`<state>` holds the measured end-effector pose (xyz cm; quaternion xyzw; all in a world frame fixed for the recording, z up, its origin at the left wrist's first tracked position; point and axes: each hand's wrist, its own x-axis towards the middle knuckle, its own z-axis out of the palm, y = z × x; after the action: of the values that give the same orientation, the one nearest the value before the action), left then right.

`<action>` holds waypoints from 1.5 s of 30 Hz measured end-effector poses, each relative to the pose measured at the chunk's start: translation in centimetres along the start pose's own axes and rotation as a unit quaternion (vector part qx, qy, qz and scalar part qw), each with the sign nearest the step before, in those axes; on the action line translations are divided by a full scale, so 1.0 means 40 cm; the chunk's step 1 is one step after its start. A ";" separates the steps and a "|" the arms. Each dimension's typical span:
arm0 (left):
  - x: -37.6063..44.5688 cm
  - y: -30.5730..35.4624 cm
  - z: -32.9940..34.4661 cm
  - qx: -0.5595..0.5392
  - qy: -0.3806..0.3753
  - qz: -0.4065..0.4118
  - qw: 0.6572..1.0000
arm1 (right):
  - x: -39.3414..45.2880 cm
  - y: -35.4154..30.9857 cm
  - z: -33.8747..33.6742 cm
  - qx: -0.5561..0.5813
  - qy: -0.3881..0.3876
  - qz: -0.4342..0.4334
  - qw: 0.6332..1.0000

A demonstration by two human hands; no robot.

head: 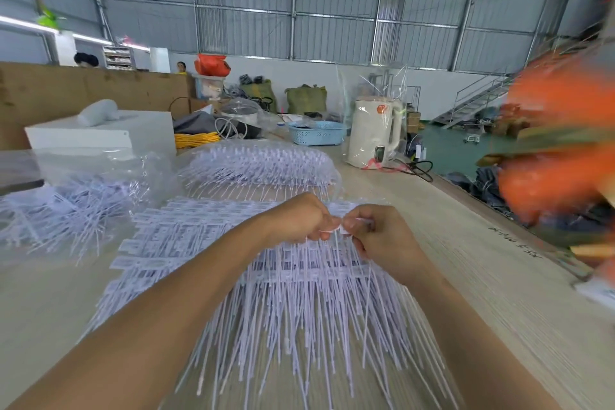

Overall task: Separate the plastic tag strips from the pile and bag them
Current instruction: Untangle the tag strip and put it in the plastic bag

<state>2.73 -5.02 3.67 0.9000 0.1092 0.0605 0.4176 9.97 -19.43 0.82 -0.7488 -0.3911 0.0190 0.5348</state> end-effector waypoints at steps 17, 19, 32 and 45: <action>-0.074 0.026 -0.034 0.077 -0.058 -0.002 0.995 | -0.006 -0.025 -0.033 0.273 -0.042 0.080 0.958; -0.080 0.014 -0.035 0.085 -0.049 0.012 0.995 | -0.008 -0.036 -0.020 0.201 -0.078 0.071 0.974; -0.119 0.041 -0.083 0.098 0.055 0.055 0.992 | 0.023 -0.111 0.032 0.207 -0.104 0.053 0.971; -0.112 -0.051 -0.113 0.247 0.071 0.014 0.966 | 0.017 -0.062 0.118 0.161 -0.104 0.036 0.981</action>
<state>-2.82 -1.51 4.93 0.9701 0.1374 0.1016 0.1722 6.90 -15.00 1.09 -0.6605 -0.4097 0.1786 0.6033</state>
